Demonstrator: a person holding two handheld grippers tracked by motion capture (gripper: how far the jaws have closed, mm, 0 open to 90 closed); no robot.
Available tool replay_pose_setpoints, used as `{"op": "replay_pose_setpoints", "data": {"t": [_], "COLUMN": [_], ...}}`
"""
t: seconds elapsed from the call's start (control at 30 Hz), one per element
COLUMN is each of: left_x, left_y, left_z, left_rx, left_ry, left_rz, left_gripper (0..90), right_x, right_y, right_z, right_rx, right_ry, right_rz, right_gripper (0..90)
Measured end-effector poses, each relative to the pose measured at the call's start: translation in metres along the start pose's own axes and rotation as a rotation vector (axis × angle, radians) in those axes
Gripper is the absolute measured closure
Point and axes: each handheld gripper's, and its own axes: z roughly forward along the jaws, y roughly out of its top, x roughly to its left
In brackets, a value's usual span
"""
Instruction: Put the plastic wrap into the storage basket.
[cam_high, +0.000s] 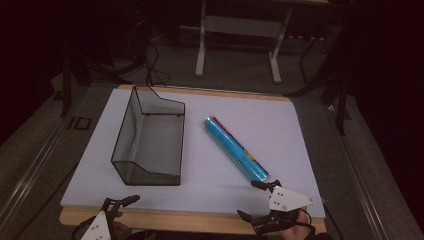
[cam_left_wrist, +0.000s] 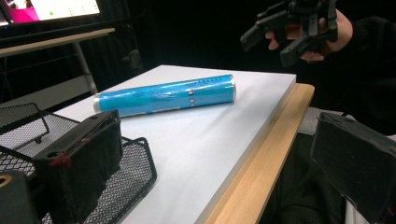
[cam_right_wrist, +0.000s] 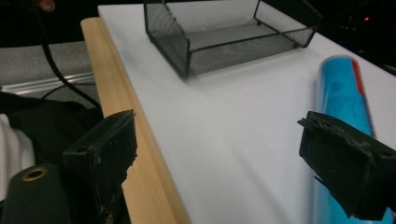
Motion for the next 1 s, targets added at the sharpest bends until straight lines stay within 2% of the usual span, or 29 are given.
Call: {"op": "replay_pose_setpoints", "data": {"t": [0.27,0.33,0.37,0.43,0.63,0.83,1.0], "left_x": [0.000,0.000,0.000,0.000,-0.001,-0.001,-0.001], "left_y": [0.000,0.000,0.000,-0.001,0.000,0.000,0.000], "left_z": [0.000,0.001,0.001,0.001,0.001,0.001,0.001], "left_rx": [-0.001,-0.004,-0.002,0.005,0.001,0.000,0.003], "left_ry": [-0.001,-0.002,-0.004,-0.004,-0.005,-0.005,-0.009], "left_rz": [0.003,-0.001,-0.002,0.005,0.003,0.002,0.003], "left_gripper": [2.7,2.7,2.7,2.7,2.7,2.7,2.7], "right_x": [-0.010,-0.012,-0.013,-0.015,-0.019,-0.031,-0.039], "right_y": [0.017,0.021,0.023,0.027,0.037,0.044,0.049], "right_z": [-0.005,-0.007,-0.007,-0.008,-0.003,0.003,0.012], "right_rx": [-0.033,-0.041,-0.035,-0.037,-0.013,-0.015,0.004], "right_ry": [0.006,0.013,-0.018,-0.015,-0.061,-0.068,-0.083], "right_rz": [0.029,0.012,0.000,-0.008,-0.041,-0.026,-0.042], "right_gripper": [10.0,9.7,9.7,9.7,9.7,9.7,9.7]}}
